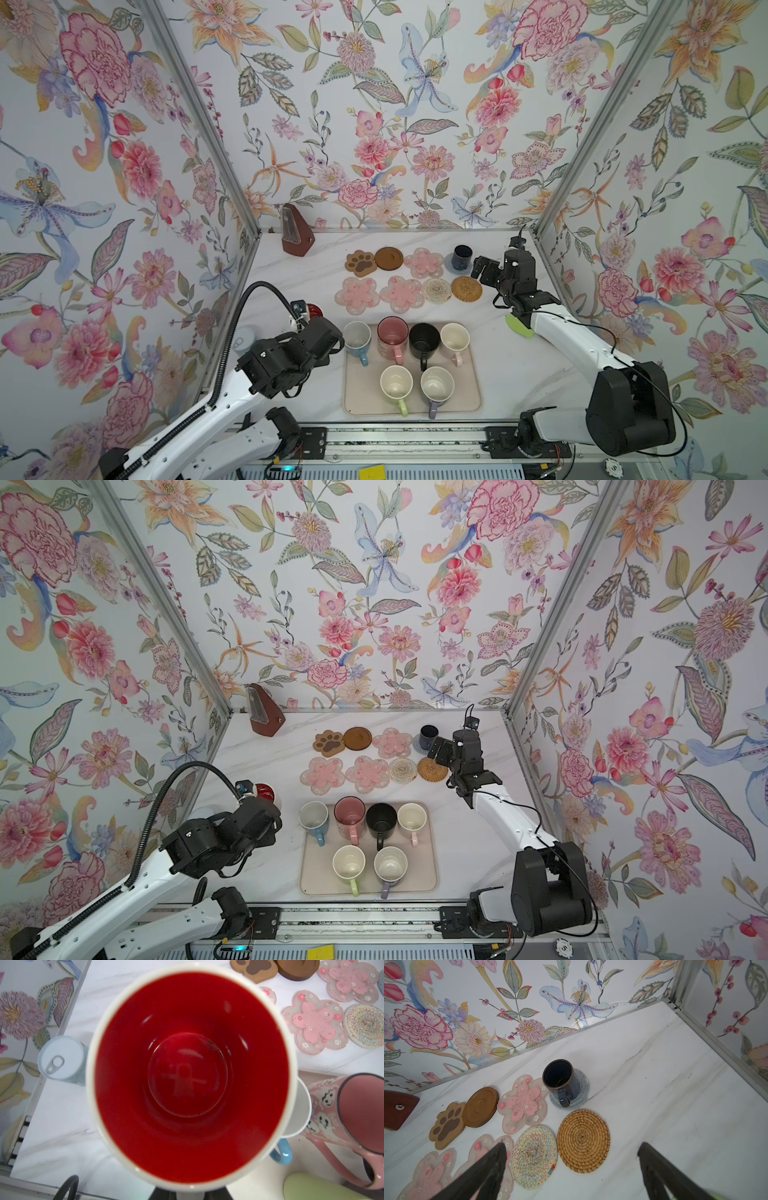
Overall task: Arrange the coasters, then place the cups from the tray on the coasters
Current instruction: 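Lift the red-lined mug off the tray and carry it toward the brown wooden coaster, then hold the red-lined mug above the brown round wooden coaster with the left gripper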
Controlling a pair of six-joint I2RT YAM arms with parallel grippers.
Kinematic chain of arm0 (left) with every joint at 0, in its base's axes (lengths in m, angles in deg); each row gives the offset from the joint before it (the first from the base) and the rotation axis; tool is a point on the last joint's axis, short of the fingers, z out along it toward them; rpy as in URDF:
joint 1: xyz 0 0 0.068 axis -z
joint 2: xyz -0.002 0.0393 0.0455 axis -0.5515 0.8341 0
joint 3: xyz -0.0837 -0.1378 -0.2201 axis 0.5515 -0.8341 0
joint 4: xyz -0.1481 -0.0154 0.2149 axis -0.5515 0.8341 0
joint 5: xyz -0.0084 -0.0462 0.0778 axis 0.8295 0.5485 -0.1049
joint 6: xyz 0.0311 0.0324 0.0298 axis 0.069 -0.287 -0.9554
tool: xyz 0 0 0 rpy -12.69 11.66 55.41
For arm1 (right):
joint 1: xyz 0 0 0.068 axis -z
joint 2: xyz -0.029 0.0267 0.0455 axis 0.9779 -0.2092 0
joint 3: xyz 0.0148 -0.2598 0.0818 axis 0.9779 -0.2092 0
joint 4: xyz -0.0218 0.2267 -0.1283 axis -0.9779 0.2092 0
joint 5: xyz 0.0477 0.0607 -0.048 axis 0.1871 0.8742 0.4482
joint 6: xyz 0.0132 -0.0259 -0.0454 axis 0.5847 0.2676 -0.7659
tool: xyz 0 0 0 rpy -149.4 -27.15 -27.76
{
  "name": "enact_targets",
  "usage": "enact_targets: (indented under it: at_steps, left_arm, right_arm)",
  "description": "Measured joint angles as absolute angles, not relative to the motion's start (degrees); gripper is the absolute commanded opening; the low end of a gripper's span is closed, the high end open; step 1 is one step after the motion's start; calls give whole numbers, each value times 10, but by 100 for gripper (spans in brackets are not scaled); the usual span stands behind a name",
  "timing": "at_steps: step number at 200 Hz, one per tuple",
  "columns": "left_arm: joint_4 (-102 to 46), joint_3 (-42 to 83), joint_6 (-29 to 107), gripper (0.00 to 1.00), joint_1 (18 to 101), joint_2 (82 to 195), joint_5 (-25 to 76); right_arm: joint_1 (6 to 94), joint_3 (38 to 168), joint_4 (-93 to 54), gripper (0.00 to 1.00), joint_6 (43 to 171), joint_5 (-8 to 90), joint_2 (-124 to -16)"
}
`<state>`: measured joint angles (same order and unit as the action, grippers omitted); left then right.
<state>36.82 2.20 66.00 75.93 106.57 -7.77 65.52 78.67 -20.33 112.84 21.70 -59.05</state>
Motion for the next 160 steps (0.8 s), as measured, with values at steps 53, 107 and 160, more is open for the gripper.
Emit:
enact_targets:
  at_steps: [53, 107, 160]
  left_arm:
    - [152, 102, 468, 0, 579, 1231, 30]
    - [31, 211, 389, 0, 546, 1456, 110]
    - [-1, 324, 365, 0, 536, 1624, 144]
  right_arm:
    - [657, 784, -182, 99, 1128, 226, -559]
    - [657, 766, -135, 99, 1128, 227, -509]
    - [658, 731, -100, 99, 1128, 231, -474]
